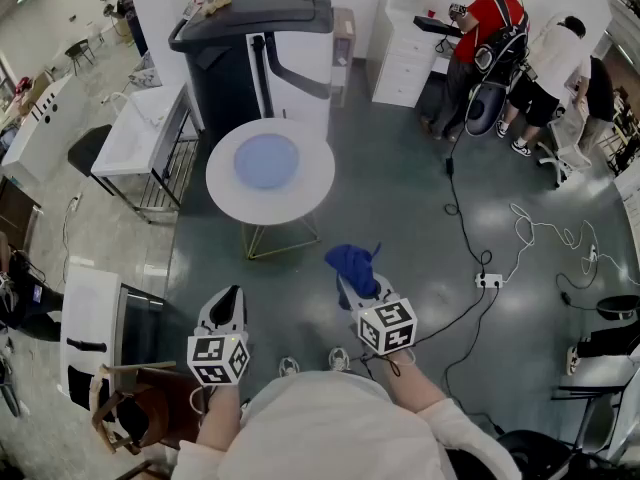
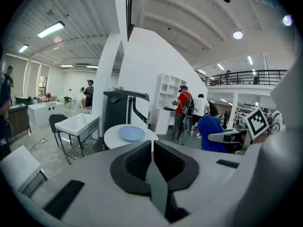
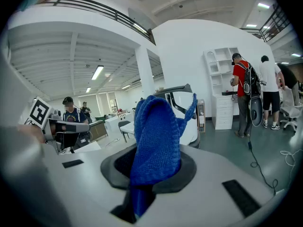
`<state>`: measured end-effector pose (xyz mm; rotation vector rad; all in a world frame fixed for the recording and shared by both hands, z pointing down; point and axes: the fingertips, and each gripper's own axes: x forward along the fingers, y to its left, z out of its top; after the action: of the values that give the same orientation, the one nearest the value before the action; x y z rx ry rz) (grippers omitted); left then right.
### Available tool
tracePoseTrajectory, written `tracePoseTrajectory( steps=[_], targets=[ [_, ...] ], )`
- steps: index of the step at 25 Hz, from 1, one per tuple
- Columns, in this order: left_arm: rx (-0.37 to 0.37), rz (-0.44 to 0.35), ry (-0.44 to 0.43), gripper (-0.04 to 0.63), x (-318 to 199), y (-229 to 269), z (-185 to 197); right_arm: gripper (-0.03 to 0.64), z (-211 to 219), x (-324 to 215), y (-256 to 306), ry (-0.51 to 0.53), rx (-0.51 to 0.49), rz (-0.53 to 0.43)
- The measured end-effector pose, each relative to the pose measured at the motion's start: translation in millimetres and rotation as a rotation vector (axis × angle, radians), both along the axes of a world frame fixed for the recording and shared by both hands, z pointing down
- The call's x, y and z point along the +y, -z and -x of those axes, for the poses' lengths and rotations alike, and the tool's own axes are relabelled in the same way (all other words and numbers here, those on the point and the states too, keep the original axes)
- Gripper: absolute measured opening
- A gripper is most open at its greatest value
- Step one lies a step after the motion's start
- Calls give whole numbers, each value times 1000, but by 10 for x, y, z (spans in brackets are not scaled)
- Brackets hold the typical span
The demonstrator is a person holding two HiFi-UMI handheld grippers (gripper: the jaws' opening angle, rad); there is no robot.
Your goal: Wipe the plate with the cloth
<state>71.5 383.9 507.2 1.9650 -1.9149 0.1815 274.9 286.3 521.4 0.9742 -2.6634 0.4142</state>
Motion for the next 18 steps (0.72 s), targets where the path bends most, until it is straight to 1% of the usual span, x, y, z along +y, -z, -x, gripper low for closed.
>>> tracePoseTrajectory(
  steps=[5,7,10,18],
  targets=[
    [1,2,6,43,-77,2,123,84,111,-85,33,1,-3,-6],
    [0,0,-1,43,-105,10,159,84,160,-108,64,-2,-23,-6],
    [4,-3,-13,43,-125,3,247,86,250,-127,100,-17,-55,-8],
    [23,-9,-40,43,-97,-26,526,86,440,-82,138,-66,-80,-13]
  ],
)
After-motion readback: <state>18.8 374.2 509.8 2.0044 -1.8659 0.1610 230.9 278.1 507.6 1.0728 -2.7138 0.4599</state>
